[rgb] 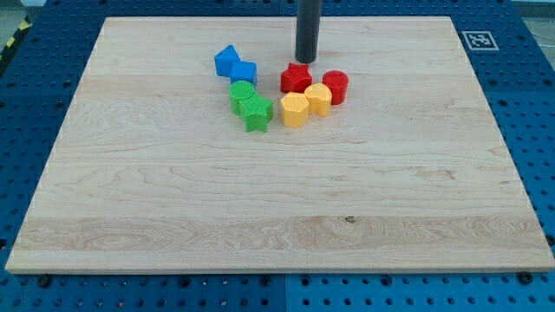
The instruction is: Push the green circle into the red star
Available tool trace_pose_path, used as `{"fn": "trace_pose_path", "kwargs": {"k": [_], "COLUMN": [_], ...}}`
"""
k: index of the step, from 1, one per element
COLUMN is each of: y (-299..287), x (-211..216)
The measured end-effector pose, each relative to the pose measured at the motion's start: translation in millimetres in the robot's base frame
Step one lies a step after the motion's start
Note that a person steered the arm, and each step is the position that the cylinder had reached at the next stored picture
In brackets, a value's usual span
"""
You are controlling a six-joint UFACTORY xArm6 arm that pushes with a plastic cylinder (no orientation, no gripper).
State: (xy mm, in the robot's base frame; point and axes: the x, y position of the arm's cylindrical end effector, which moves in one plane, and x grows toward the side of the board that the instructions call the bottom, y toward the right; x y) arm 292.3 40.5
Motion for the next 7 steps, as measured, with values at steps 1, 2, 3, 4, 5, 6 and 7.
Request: {"fn": "trace_pose_path", "kwargs": {"k": [1,2,3,4,5,6,7], "y": [0,-6,-25,-49,-75,-112,-148], "x": [-2,-23,-36,-36,-42,-37,-32]}}
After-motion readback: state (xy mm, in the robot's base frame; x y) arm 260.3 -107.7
